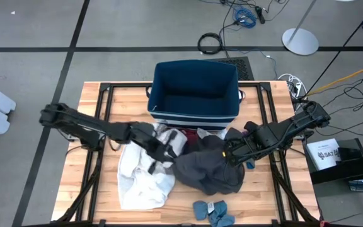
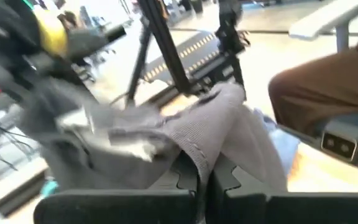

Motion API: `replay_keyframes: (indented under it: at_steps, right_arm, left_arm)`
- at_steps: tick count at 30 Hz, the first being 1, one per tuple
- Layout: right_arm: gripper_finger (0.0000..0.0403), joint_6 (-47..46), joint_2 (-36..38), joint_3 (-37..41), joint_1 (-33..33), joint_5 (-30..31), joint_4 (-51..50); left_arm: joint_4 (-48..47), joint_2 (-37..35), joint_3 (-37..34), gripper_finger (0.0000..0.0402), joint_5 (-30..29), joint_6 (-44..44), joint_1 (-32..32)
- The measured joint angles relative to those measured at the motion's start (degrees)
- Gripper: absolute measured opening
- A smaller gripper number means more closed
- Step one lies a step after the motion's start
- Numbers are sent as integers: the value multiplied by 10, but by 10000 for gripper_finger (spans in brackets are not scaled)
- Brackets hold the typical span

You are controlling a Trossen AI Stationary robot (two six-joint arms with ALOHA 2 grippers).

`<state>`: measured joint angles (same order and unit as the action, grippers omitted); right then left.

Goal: Sort clothes
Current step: Put the black shorts into the blue laundry organizer

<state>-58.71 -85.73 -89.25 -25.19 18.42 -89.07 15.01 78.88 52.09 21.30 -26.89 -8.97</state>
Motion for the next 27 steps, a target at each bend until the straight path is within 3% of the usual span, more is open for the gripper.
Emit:
replay_keyframes:
  at_steps: [6, 10, 14, 17, 22, 24, 27]
  right_arm:
    - [4, 28, 9, -7, 9, 185, 29]
    - [4, 73, 15, -43, 12, 336, 61]
    - [4, 181, 18, -97, 12, 469, 132]
    - [4, 312, 19, -137, 12, 544, 213]
    - [4, 505, 19, -191, 14, 546, 344]
    - [4, 520, 20, -207, 10, 520, 353]
    - [4, 457, 22, -216, -4, 436, 315]
  left_arm:
    - [-53, -100, 60, 2, -6, 8, 19]
    - [-94, -126, 129, 1, -8, 26, 38]
    - [-159, -127, 206, 1, -35, 26, 54]
    - [-175, -114, 264, 1, -55, 27, 66]
    - [-190, -87, 364, 0, -63, 68, 93]
    - [-244, -78, 404, 0, -66, 91, 102]
    - [-370, -74, 442, 0, -66, 141, 106]
